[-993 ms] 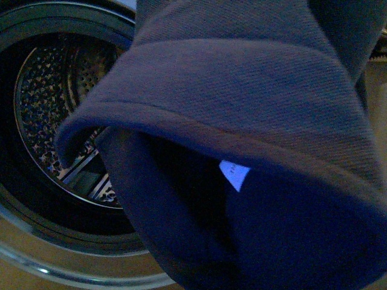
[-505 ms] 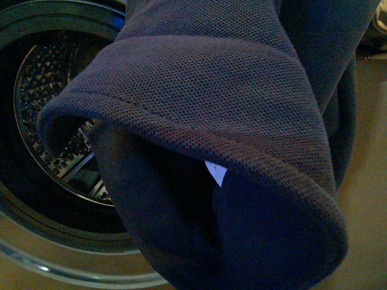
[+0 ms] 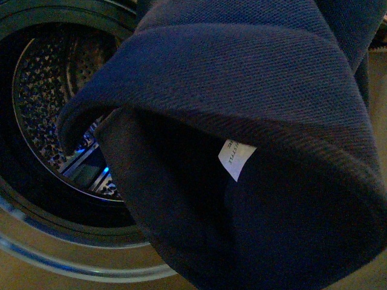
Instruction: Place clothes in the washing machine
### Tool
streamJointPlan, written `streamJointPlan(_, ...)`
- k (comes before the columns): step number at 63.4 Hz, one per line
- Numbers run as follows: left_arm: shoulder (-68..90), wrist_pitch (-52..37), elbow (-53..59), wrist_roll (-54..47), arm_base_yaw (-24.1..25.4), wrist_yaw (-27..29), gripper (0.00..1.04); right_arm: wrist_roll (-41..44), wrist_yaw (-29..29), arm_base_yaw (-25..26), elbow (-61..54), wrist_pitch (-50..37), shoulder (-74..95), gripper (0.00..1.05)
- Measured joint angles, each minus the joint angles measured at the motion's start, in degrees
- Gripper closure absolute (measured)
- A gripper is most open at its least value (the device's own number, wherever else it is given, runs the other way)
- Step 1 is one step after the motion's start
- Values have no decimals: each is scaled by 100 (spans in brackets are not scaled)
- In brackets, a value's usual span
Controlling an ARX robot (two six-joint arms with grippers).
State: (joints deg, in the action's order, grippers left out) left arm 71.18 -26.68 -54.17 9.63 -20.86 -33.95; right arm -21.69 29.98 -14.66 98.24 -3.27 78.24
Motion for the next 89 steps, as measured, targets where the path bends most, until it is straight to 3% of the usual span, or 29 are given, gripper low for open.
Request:
streamJointPlan(19,280,-339,-503,411,-815,461,7,0,-7,0,0,0,0,99)
streamJointPlan(45,1012,-275,-1497,704,-2223,2114,7,0,-20,2,0,0,0,99)
streamJointPlan(66,1829,179,-2557,629,-2439,4413,7,0,-39,2,0,0,0,99)
streamJointPlan(89,2004,269,-2771,393,-2542,5139,10,4,-39,2,0,0,0,96)
